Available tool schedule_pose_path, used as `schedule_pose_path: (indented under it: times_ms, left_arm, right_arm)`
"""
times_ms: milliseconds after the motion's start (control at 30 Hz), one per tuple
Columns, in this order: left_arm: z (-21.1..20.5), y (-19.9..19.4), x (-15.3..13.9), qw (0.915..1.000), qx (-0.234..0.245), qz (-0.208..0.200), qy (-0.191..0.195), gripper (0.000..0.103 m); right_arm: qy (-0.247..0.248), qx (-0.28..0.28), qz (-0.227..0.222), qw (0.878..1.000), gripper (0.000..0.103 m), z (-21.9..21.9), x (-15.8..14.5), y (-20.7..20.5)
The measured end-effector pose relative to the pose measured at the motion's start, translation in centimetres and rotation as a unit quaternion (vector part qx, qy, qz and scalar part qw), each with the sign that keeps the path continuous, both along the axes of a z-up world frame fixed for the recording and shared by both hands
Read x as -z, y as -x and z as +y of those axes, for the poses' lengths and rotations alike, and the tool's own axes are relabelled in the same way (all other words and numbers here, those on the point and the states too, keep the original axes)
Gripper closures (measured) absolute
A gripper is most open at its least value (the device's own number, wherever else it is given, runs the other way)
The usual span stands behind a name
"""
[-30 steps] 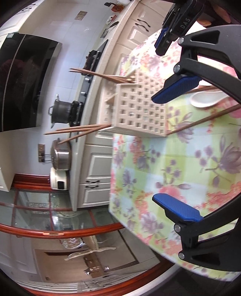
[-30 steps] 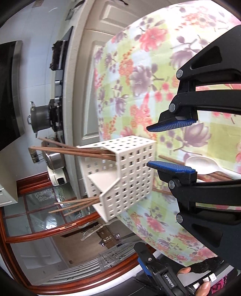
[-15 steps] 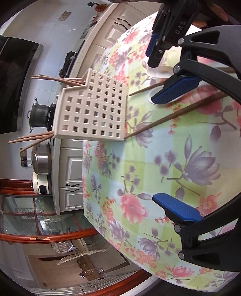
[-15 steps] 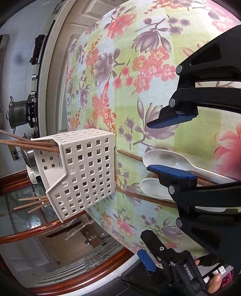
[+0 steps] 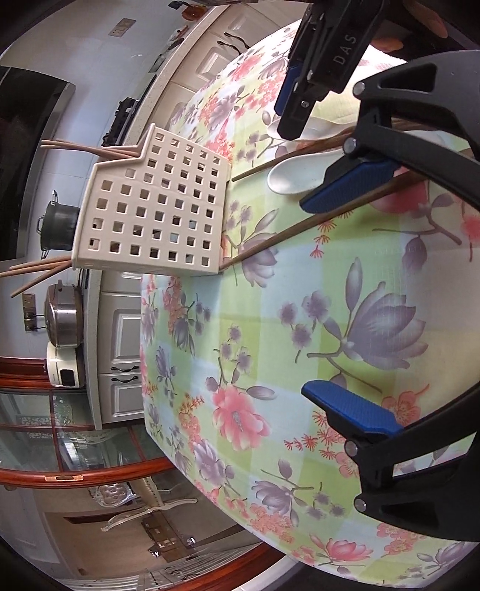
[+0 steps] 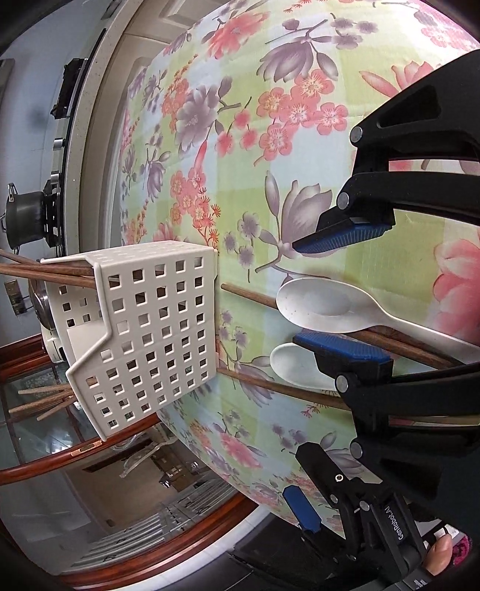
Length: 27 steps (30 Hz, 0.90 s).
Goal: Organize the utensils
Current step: 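Move both open tools down to the white spoons on the table, then grasp a white spoon by its handle with the right tool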
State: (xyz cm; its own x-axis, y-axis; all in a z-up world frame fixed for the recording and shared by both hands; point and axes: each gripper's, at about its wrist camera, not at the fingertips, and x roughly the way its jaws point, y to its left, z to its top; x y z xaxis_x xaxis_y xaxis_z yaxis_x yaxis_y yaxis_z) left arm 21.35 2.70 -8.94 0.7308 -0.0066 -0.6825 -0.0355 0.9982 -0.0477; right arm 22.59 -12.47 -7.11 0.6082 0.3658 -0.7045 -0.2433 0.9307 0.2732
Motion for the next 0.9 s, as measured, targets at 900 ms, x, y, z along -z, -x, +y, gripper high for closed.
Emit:
schedule_pose_path:
  times_ms: [900]
  left_arm:
    - [-5.5,-3.1,0.1,0.9957,0.079,0.047,0.009,0.020]
  right_arm:
    - [-0.010,0.049,-0.024,0.998,0.077,-4.2,-1.2,0.5]
